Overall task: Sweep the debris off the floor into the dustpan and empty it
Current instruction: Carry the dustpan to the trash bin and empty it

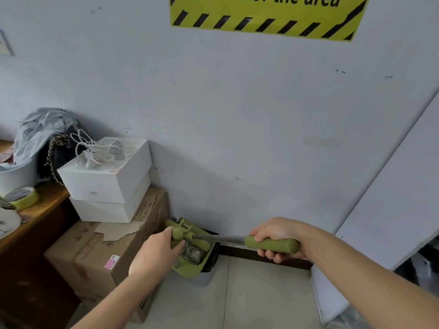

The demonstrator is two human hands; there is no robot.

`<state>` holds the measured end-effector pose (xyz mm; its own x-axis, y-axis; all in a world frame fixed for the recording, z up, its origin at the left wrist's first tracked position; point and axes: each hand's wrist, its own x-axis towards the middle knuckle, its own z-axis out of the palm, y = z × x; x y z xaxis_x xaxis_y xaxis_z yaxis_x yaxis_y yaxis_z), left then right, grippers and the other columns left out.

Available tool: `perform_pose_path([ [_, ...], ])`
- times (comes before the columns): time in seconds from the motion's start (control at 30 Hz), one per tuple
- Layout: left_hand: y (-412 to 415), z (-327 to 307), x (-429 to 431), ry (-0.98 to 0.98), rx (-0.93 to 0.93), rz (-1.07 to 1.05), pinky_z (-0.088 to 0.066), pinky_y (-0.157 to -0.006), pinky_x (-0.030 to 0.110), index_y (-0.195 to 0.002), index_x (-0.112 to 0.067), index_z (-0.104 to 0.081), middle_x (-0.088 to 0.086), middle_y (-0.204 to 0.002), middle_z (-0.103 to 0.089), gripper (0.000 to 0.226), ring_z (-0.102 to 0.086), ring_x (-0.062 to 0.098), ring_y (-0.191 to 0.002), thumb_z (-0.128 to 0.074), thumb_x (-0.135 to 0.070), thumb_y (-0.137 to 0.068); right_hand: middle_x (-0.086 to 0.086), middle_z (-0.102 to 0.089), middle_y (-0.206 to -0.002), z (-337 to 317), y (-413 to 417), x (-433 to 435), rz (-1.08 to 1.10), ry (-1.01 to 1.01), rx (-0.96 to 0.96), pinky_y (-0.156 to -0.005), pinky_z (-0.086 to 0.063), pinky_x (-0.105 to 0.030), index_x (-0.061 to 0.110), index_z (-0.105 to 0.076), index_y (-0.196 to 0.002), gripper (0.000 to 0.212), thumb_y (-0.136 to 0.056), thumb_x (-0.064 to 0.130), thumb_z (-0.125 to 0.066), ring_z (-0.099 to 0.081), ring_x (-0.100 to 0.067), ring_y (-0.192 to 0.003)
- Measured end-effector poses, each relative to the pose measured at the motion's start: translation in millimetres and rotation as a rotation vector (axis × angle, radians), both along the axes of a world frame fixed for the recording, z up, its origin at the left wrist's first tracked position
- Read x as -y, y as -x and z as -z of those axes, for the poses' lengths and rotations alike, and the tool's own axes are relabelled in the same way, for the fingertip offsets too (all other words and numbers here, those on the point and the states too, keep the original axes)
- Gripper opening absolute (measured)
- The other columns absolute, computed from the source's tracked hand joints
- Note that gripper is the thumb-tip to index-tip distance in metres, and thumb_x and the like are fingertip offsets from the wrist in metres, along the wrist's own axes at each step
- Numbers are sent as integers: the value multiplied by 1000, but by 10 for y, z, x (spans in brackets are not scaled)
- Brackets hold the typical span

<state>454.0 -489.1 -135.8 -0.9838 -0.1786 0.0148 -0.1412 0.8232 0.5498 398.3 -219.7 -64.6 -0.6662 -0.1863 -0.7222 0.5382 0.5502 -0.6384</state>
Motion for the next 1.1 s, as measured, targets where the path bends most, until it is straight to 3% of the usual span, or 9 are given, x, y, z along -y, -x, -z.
perform_pose_path([
  [0.33, 230, -169, -284, 91, 34, -36, -56, -67, 37, -93, -27, -55, -8, -77, -62, 15, -61, 13, -71, -53, -42, -91, -13, -57, -72, 8, 350, -273, -65, 36, 17, -36, -38, -18, 8, -51, -125, 29, -96, 11, -45, -49, -11, -43],
  [0.53, 281, -188, -566, 233, 89, -10, -52, -63, 36, -91, -18, -50, -1, -77, -61, 23, -62, 20, -72, -48, -41, -94, -12, -55, -73, 38, 455, -403, -117, 74, 38, -37, -37, -18, 14, -49, -113, 18, -98, 10, -42, -48, -11, -46],
  [0.87, 352, -150, -934, 331, 162, 5, -50, -60, 33, -102, -20, -49, -2, -83, -63, 22, -64, 20, -76, -45, -42, -97, -11, -54, -75, 134, 536, -792, -118, 147, 73, -38, -36, -15, 17, -57, -100, 9, -98, 12, -49, -45, -9, -46],
  [0.97, 367, -145, -1065, 346, 168, 4, -43, -55, 28, -105, -21, -49, -3, -83, -61, 23, -63, 20, -78, -44, -41, -97, -12, -53, -77, 136, 574, -921, -113, 165, 89, -38, -36, -15, 20, -55, -93, 13, -98, 10, -49, -45, -9, -47],
  [1.1, 425, -155, -1223, 365, 165, 0, -47, -61, 30, -107, -21, -51, -2, -88, -64, 23, -64, 20, -77, -43, -41, -97, -12, -53, -76, 137, 631, -1056, -110, 178, 102, -38, -35, -15, 21, -55, -92, 18, -97, 7, -45, -45, -9, -47],
])
